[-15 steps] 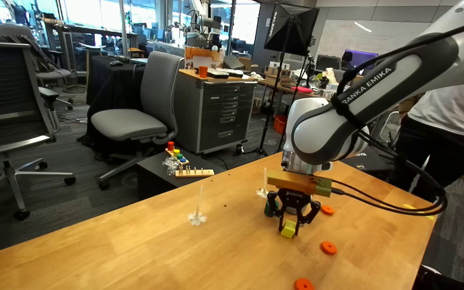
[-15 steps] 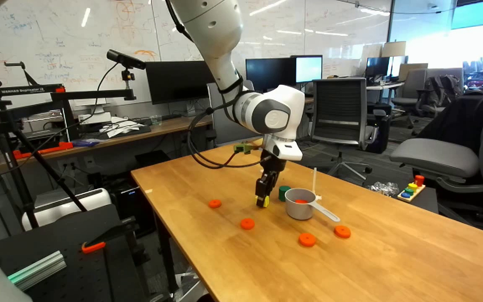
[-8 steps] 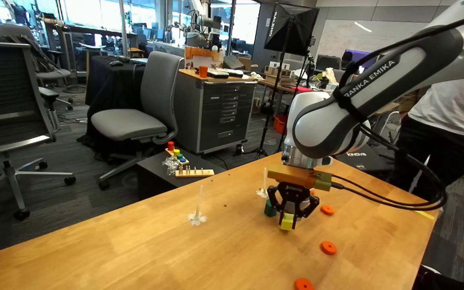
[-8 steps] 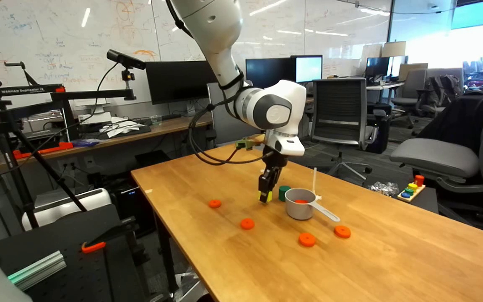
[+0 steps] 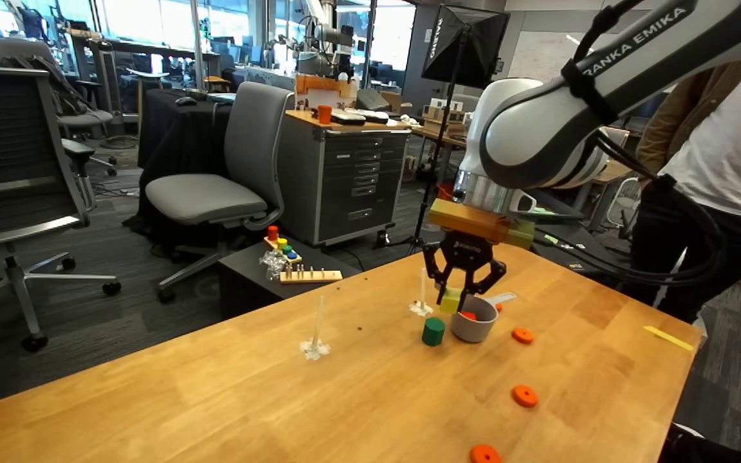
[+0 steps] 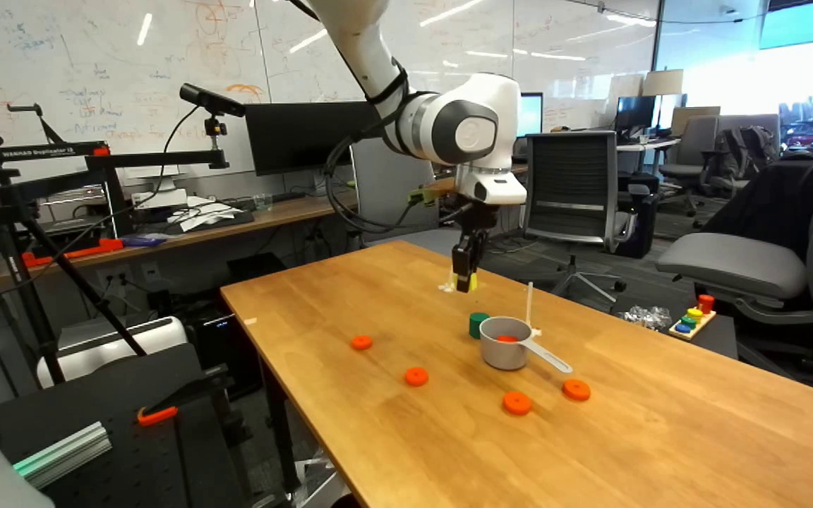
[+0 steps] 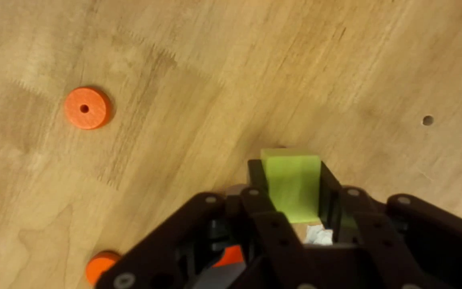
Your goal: Put the orange, yellow and green blocks in the gray pot one at a time
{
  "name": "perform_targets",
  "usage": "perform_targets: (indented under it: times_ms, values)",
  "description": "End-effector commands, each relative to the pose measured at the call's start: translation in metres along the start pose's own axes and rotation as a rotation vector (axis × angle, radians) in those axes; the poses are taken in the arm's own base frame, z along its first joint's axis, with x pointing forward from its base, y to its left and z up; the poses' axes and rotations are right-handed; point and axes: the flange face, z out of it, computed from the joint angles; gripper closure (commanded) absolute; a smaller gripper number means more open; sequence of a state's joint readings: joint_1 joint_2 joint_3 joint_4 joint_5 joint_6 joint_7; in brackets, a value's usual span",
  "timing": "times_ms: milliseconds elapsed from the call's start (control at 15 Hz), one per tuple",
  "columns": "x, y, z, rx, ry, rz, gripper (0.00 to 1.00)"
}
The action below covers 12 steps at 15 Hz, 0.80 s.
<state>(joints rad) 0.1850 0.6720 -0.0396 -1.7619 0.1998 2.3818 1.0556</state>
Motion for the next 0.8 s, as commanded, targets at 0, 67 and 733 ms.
perform_targets:
  times_ms: [0, 67, 733]
  values:
    - [0.005, 0.012, -0.024, 0.025, 0.023, 0.031, 0.86]
    - [0.010, 0.018, -0.027, 0.031, 0.022, 0.047, 0.86]
    - [0.059, 0.065, -0.026, 0.071, 0.010, 0.174, 0.42]
